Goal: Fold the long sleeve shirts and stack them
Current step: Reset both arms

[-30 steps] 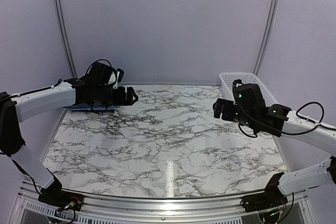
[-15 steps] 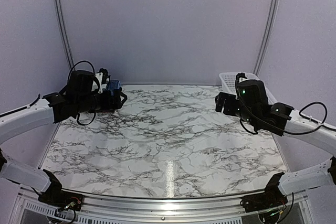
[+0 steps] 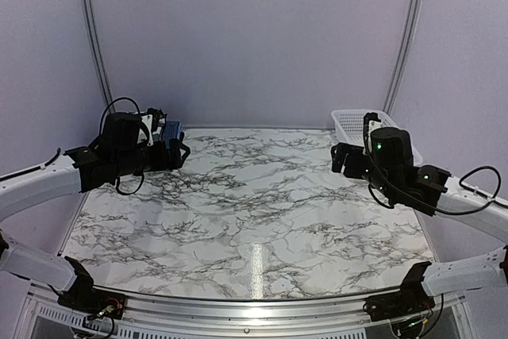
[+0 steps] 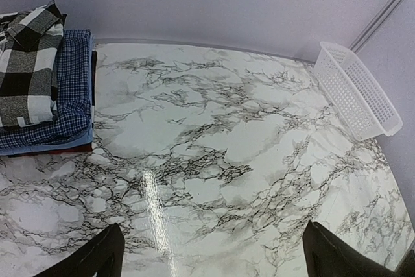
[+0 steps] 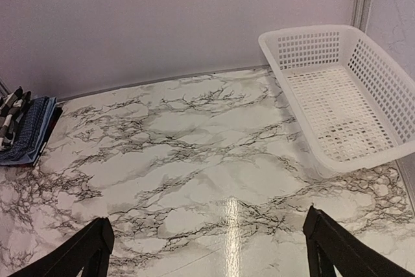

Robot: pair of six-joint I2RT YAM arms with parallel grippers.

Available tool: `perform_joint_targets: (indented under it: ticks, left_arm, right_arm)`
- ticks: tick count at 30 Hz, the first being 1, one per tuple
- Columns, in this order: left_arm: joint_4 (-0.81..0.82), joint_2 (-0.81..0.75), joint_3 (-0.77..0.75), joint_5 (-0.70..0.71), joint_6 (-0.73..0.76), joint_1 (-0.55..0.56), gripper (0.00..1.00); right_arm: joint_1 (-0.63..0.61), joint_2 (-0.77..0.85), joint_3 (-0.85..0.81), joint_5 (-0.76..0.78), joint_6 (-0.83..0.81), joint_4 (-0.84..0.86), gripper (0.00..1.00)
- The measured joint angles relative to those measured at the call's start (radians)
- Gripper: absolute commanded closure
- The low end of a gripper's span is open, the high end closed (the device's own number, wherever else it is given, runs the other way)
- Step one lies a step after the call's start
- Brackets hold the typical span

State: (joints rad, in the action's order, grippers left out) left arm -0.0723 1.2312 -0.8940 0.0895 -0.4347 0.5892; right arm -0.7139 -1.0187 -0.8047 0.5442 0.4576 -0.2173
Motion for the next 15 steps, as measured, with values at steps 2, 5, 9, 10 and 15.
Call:
perform_joint_targets:
  ticks: [2,5,9,10,15]
  left_arm:
    - [0.004,0.000,0.000,0.001,0.000,0.000,0.01]
    - [0.009,0.000,0.000,0.001,0.000,0.000,0.01]
    - [0.011,0.000,0.000,0.001,0.000,0.000,0.01]
    - [0.013,0.000,0.000,0.001,0.000,0.000,0.01]
    - [0.016,0.000,0.000,-0.002,0.000,0.000,0.01]
  right_arm:
    - [0.000,0.001,0.003,0.001,-0.003,0.000,0.01]
    - [0.000,0.006,0.007,0.002,-0.006,0.000,0.01]
    - [0.000,0.024,0.018,0.005,-0.007,0.001,0.02]
    - [0.000,0.027,0.019,0.006,-0.007,0.000,0.01]
    - [0.000,0.039,0.020,0.009,-0.007,0.001,0.01]
